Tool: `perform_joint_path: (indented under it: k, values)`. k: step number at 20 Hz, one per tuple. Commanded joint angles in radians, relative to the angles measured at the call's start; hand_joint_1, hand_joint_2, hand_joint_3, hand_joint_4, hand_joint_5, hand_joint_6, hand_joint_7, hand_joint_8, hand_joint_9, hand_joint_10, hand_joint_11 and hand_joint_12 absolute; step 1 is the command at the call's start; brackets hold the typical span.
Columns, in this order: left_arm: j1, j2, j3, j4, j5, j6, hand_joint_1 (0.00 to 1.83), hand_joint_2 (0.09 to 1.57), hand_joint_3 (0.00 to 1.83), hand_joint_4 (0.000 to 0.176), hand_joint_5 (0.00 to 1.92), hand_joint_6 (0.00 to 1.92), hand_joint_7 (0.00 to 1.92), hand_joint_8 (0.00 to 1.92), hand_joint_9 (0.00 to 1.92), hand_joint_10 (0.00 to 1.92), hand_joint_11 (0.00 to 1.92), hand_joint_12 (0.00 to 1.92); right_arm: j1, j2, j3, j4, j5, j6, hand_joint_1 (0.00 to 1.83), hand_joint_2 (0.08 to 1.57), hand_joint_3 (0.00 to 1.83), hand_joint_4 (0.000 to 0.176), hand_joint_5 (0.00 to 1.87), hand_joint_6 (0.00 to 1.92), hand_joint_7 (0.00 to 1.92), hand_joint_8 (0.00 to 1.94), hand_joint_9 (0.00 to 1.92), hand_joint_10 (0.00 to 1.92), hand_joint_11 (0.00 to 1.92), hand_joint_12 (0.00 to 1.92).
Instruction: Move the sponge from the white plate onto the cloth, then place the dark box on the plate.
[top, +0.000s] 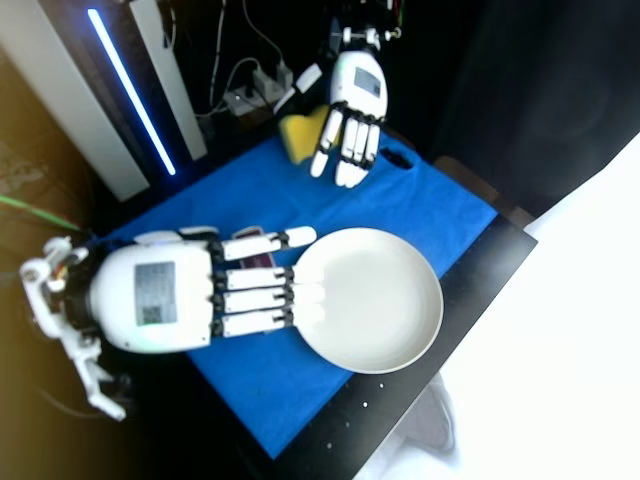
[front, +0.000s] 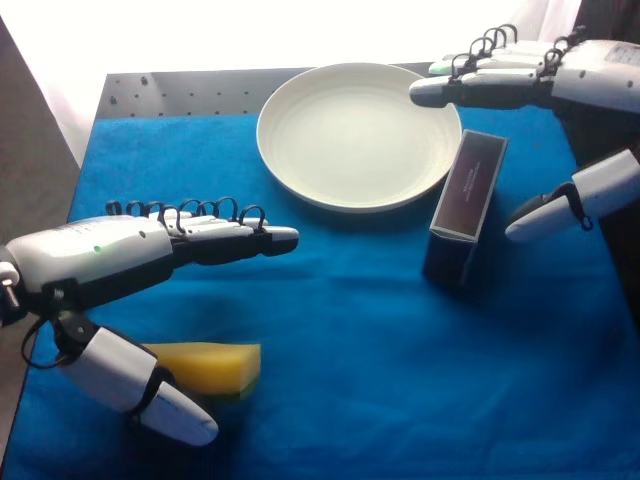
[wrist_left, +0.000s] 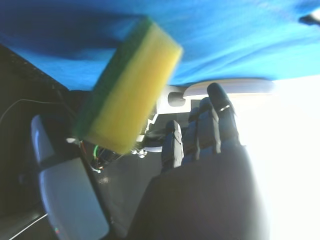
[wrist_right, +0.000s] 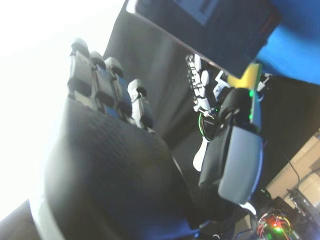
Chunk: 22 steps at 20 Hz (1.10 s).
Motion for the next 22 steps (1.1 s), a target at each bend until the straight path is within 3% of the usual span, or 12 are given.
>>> perform_joint_path:
  k: [1,5,9,11,13,14,15,17,18,19,20,22]
  values:
    - [-0.004,0.004,-0.004,-0.025,-0.111,-0.003,0.82,0.69,0.00,0.154,0.17,0.00,0.13,0.00,0.20,0.01,0.00,1.01,0.023,-0.008,0.003,0.029,0.060,0.019,0.92,0.85,0.00,0.176,0.13,0.00,0.11,0.00,0.02,0.00,0.01,0.01]
    - [-0.003,0.001,-0.004,-0.027,-0.114,-0.004,0.82,0.70,0.00,0.151,0.17,0.00,0.15,0.01,0.24,0.02,0.00,1.04,0.098,-0.025,0.020,-0.149,0.002,0.076,0.97,0.83,0.00,0.176,0.22,0.01,0.17,0.01,0.08,0.01,0.09,0.05]
    - [-0.002,0.001,-0.004,-0.028,-0.115,-0.005,0.82,0.71,0.00,0.153,0.18,0.00,0.17,0.00,0.23,0.00,0.00,1.01,0.099,-0.048,0.039,-0.204,-0.024,0.092,1.04,0.86,0.00,0.126,0.32,0.00,0.25,0.00,0.14,0.00,0.08,0.08]
    - [-0.002,0.000,-0.004,-0.029,-0.118,-0.005,0.81,0.72,0.00,0.129,0.20,0.00,0.18,0.00,0.24,0.00,0.00,1.07,0.099,-0.055,0.041,-0.220,-0.046,0.092,1.10,0.89,0.00,0.122,0.37,0.00,0.30,0.00,0.22,0.00,0.03,0.53]
    - [-0.001,-0.001,-0.004,-0.030,-0.122,-0.007,0.81,0.71,0.00,0.138,0.18,0.00,0.19,0.00,0.25,0.01,0.00,1.04,0.099,-0.059,0.043,-0.230,-0.060,0.092,1.08,0.93,0.00,0.105,0.44,0.00,0.32,0.00,0.29,0.00,0.00,0.85]
    - [0.000,-0.001,-0.004,-0.031,-0.123,-0.008,0.80,0.72,0.00,0.143,0.18,0.00,0.18,0.00,0.25,0.00,0.00,0.99,0.099,-0.061,0.044,-0.237,-0.066,0.092,1.06,0.96,0.00,0.081,0.52,0.00,0.38,0.00,0.35,0.01,0.02,0.94]
    - [0.001,-0.001,-0.004,-0.032,-0.125,-0.008,0.81,0.72,0.00,0.144,0.17,0.00,0.18,0.00,0.25,0.00,0.00,0.98,0.099,-0.061,0.044,-0.239,-0.068,0.092,1.09,0.97,0.00,0.033,0.62,0.01,0.48,0.02,0.43,0.02,0.04,0.94]
    - [0.006,-0.003,-0.004,-0.035,-0.127,-0.009,0.82,0.72,0.00,0.139,0.19,0.00,0.18,0.00,0.24,0.00,0.00,1.00,0.099,-0.061,0.044,-0.239,-0.068,0.092,1.10,0.99,0.00,0.000,0.73,0.02,0.61,0.04,0.56,0.04,0.14,0.91]
    - [0.012,-0.005,-0.004,-0.039,-0.129,-0.009,0.84,0.71,0.00,0.134,0.20,0.00,0.18,0.00,0.25,0.00,0.00,1.02,0.099,-0.062,0.044,-0.238,-0.068,0.092,1.08,1.03,0.00,0.000,0.78,0.03,0.67,0.07,0.64,0.10,0.19,0.99]
    - [0.016,-0.006,-0.004,-0.042,-0.130,-0.009,0.81,0.71,0.00,0.143,0.19,0.00,0.19,0.00,0.26,0.01,0.00,1.03,0.099,-0.062,0.044,-0.238,-0.068,0.092,1.07,1.05,0.00,0.000,0.86,0.03,0.62,0.42,0.54,0.67,0.28,1.01]
    - [0.019,-0.008,-0.004,-0.044,-0.131,-0.009,0.81,0.72,0.00,0.143,0.18,0.00,0.19,0.00,0.25,0.00,0.00,1.02,0.099,-0.062,0.044,-0.238,-0.068,0.092,1.08,1.11,0.01,0.000,0.91,0.85,0.48,0.95,0.44,1.15,0.30,1.10]
    - [0.022,-0.009,-0.004,-0.046,-0.131,-0.010,0.79,0.74,0.01,0.144,0.17,0.00,0.18,0.00,0.26,0.00,0.00,1.02,0.099,-0.062,0.044,-0.235,-0.068,0.091,1.14,1.14,0.00,0.000,0.91,1.08,0.50,1.54,0.50,1.70,0.51,1.74]
